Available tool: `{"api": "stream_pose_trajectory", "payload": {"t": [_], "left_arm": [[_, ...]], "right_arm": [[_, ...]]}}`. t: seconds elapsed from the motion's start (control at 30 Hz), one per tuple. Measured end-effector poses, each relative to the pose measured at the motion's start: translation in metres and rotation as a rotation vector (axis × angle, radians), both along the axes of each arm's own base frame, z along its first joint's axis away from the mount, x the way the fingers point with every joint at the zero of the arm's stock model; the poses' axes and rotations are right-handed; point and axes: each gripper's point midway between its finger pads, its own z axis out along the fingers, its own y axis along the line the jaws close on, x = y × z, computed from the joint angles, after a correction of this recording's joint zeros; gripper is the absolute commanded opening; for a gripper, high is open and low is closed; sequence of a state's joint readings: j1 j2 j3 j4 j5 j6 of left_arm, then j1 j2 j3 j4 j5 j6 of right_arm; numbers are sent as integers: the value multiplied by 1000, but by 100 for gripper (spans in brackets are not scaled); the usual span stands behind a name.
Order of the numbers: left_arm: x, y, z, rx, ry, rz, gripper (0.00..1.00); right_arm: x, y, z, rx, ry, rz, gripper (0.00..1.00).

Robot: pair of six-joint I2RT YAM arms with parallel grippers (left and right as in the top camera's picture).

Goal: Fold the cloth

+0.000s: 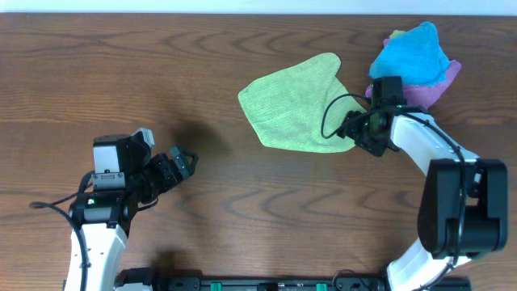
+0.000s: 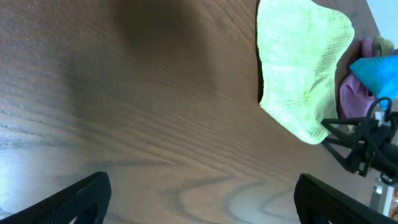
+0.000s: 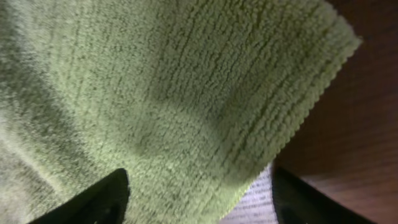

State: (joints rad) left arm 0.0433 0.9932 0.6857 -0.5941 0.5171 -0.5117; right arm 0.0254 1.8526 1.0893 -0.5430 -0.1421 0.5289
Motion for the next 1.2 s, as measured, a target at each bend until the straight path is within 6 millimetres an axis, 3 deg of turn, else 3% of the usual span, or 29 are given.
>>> {"api": "stream_pose_trajectory", "payload": {"t": [0.2, 0.3, 0.33, 0.5, 0.63, 0.7, 0.77, 0.87, 0.9, 0.93, 0.97, 1.03, 1.2], "left_arm": [[0, 0, 0, -17, 15, 25, 95], [0, 0, 0, -20, 17, 29, 95], [0, 0, 0, -20, 17, 29, 96], [0, 0, 0, -20, 17, 29, 95], [0, 0, 0, -25, 21, 37, 96], [0, 0, 0, -34, 28, 49, 95], [0, 0, 0, -39, 33, 57, 96], [0, 0, 0, -46, 38, 67, 95], [0, 0, 0, -47, 39, 68, 96], [0, 0, 0, -48, 39, 70, 96], [0, 0, 0, -49, 40, 70, 96], [0, 0, 0, -49, 40, 71, 96], [1, 0, 1, -49, 35, 71, 95]], "right_arm": [[4, 1, 0, 7, -14, -11, 37], [4, 2, 1, 12, -15, -8, 7], [4, 3, 1, 18, -16, -6, 2], [7, 19, 5, 106, -28, 17, 1], [2, 47, 17, 225, -26, 54, 2], [1, 64, 37, 277, -54, 70, 1], [5, 78, 73, 301, -133, 86, 2], [16, 77, 147, 286, -321, 72, 11], [19, 71, 166, 270, -372, 54, 19], [20, 64, 184, 251, -417, 30, 43], [20, 57, 196, 232, -448, 9, 52], [15, 43, 205, 195, -457, -22, 57], [-7, 19, 171, 106, -302, -58, 72]]}}
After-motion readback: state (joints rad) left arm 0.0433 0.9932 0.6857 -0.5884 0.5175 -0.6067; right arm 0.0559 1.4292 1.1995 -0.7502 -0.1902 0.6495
